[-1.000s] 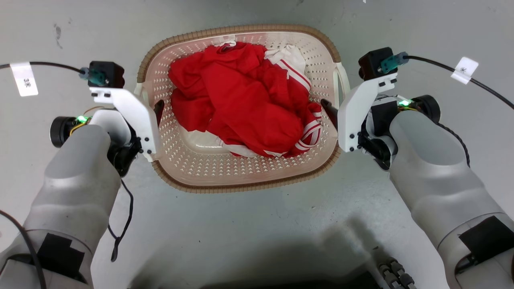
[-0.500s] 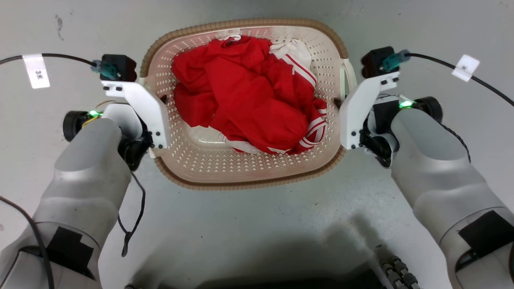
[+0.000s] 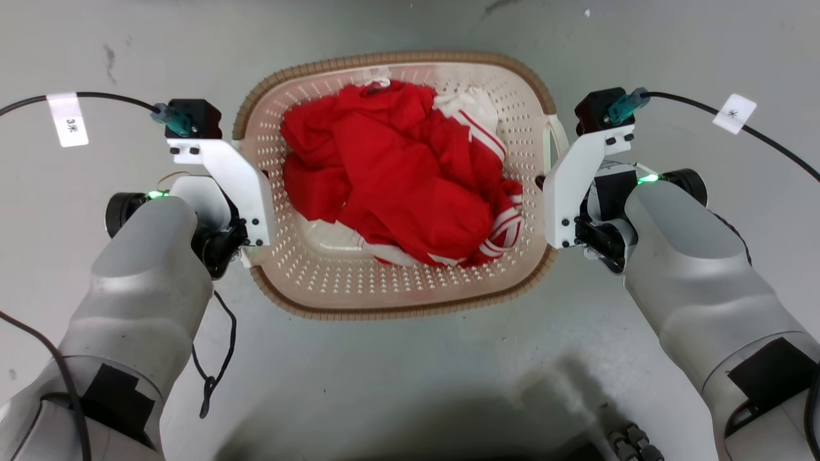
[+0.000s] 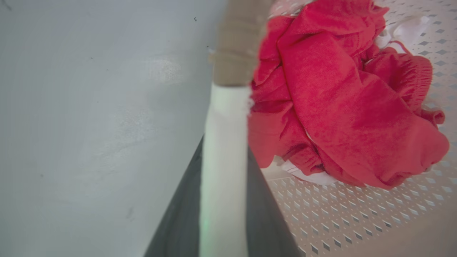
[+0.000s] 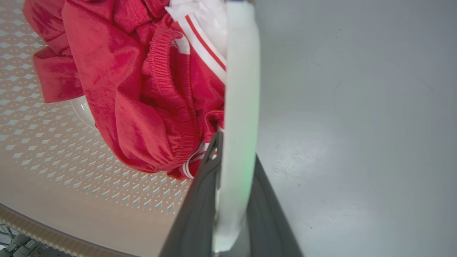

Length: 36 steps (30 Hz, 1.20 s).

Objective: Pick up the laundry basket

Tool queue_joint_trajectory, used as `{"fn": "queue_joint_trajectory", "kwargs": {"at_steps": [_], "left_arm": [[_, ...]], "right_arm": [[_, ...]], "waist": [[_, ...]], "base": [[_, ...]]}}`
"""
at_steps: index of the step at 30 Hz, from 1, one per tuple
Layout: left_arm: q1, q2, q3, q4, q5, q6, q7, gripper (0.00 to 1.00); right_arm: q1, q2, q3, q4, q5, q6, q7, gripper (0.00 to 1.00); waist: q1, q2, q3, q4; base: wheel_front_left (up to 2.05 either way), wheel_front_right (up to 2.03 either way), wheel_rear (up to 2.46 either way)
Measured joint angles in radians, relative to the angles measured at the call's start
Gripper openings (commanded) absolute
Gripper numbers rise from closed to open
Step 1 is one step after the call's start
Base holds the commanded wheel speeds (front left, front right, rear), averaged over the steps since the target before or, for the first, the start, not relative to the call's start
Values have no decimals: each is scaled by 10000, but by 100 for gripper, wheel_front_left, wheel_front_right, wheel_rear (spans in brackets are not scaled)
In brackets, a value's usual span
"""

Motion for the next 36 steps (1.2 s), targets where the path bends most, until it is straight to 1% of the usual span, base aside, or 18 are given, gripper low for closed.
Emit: {"fn": "queue_joint_trajectory", "kwargs": {"at_steps": [9, 19, 26, 36], "left_arm": [[106, -69, -393, 61, -583, 2, 1218, 0], [560, -105, -832, -56, -1327, 10, 2905, 0], [908, -73, -1060, -56, -1730, 10, 3538, 0], [1533, -222, -1285, 48, -2257, 10, 4393, 0]], "right_arm": [[3, -8, 311, 138, 397, 0, 1197, 0], [460, -17, 598, 230, 953, -2, 2759, 0], [873, -15, 702, 288, 1373, -2, 3756, 0], [1470, -21, 842, 345, 1689, -2, 4589, 0]], "waist": [[0, 0, -1043, 34], [0, 0, -2603, 71], [-1, 0, -3774, 101], [-2, 0, -5337, 144]], "base": [[0, 0, 0], [0, 0, 0], [0, 0, 0], [0, 0, 0]]}}
